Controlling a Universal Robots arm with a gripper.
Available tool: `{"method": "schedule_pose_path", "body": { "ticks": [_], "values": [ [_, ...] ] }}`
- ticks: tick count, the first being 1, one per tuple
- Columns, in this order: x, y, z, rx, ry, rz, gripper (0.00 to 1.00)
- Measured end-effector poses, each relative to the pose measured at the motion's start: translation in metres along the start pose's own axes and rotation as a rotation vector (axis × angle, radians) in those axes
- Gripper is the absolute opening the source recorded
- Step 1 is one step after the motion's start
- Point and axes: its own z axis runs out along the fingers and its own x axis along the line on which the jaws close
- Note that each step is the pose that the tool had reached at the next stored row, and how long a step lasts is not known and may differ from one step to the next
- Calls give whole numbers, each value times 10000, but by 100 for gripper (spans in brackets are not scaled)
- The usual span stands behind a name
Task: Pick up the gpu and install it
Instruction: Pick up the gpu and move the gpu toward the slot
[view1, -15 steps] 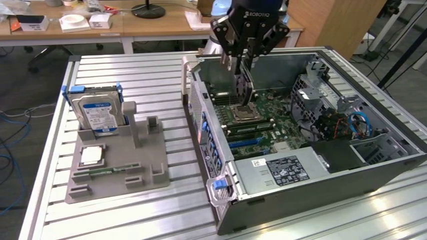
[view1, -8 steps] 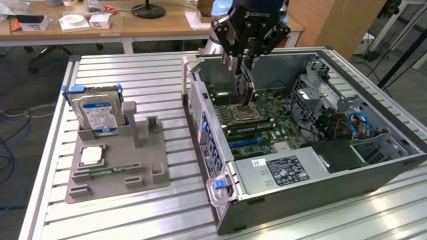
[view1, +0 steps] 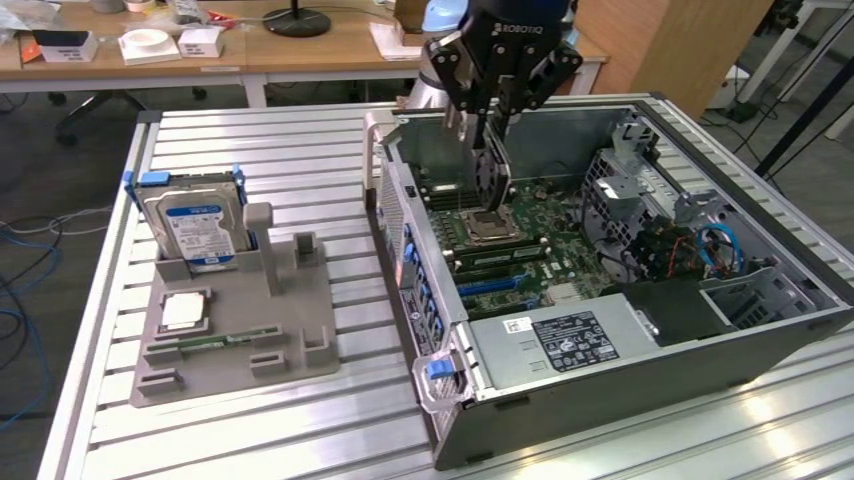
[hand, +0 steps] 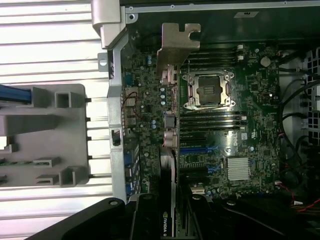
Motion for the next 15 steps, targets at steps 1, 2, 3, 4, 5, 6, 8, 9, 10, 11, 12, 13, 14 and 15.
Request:
{"method": "schedule_pose_path", "body": {
  "ticks": [1, 2, 3, 4, 5, 6, 8, 9, 10, 11, 12, 13, 14, 15],
  "values": [
    [-2, 0, 0, 0, 0, 1, 26],
    [-6, 0, 0, 1, 0, 0, 26],
    [-10, 1, 0, 0, 0, 0, 26],
    [-14, 1, 0, 0, 0, 0, 26],
    [-17, 1, 0, 0, 0, 1, 26],
    [-21, 2, 0, 0, -1, 0, 26],
    [-30, 2, 0, 0, 0, 0, 26],
    [-34, 3, 0, 0, 0, 0, 26],
    [-38, 3, 0, 0, 0, 0, 26],
    [-42, 3, 0, 0, 0, 0, 26],
    [-45, 3, 0, 0, 0, 1, 26],
    [-49, 4, 0, 0, 0, 0, 26],
    [-53, 4, 0, 0, 0, 0, 26],
    [-56, 4, 0, 0, 0, 0, 26]
  ]
}}
